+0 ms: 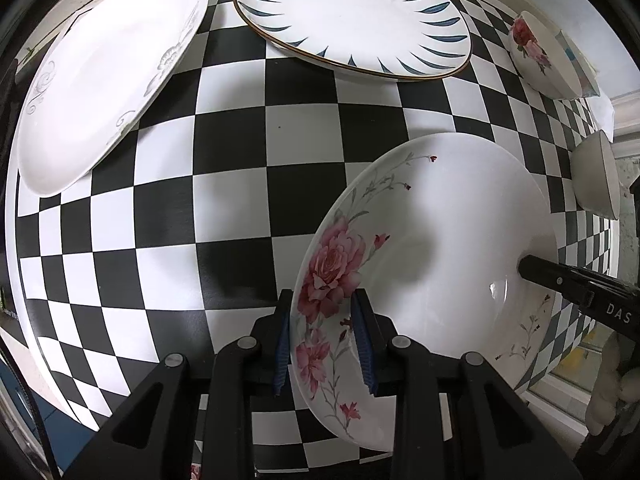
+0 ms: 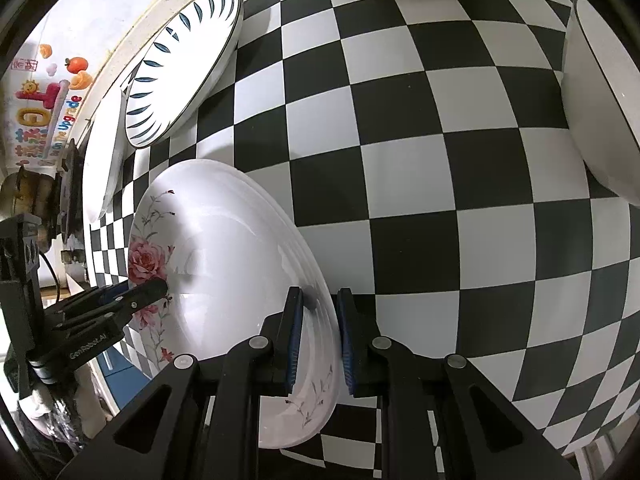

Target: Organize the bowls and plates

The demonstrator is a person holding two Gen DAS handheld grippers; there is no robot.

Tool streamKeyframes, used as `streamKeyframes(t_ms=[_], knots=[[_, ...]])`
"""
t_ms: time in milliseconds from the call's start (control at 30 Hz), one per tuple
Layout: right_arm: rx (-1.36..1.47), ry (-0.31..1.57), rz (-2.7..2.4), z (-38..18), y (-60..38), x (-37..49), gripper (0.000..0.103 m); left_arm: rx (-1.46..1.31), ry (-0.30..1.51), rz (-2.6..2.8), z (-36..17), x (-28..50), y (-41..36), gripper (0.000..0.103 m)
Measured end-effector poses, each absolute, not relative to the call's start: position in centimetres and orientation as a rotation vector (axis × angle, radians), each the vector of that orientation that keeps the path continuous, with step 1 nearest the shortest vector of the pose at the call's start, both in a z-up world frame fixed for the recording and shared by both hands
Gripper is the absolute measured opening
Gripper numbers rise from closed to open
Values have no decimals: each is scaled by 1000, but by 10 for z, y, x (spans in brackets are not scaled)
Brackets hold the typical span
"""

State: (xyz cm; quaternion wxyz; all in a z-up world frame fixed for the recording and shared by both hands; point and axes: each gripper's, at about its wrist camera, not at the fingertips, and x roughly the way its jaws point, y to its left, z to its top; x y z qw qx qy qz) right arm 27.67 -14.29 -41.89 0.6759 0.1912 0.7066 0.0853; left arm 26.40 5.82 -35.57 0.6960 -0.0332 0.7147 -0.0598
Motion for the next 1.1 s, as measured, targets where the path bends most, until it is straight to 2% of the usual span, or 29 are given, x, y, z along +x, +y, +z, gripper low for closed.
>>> streamKeyframes(t_ms=[233,433,533,667,733,867,1100], knots=[[433,1607,209,-417,-148,280,19,-116,1572,-94,-348,260,68,26],[396,1534,172,-367,-164,290,20,-231,1484,-4,-303,248,114,27],[352,1492,192,-334,-152,309,29,-321,1435,50,-280,248,155,31],[313,1407,329,-292,-100,354,50,-427,1384,97,-269,261,209,38],[310,1386,395,-286,-64,384,51,-496,1392,120,-280,274,240,38],[255,1367,501,-299,6,439,51,-633,1386,153,-300,296,289,38],[111,1500,583,-358,96,516,51,-721,1408,192,-332,326,344,37]])
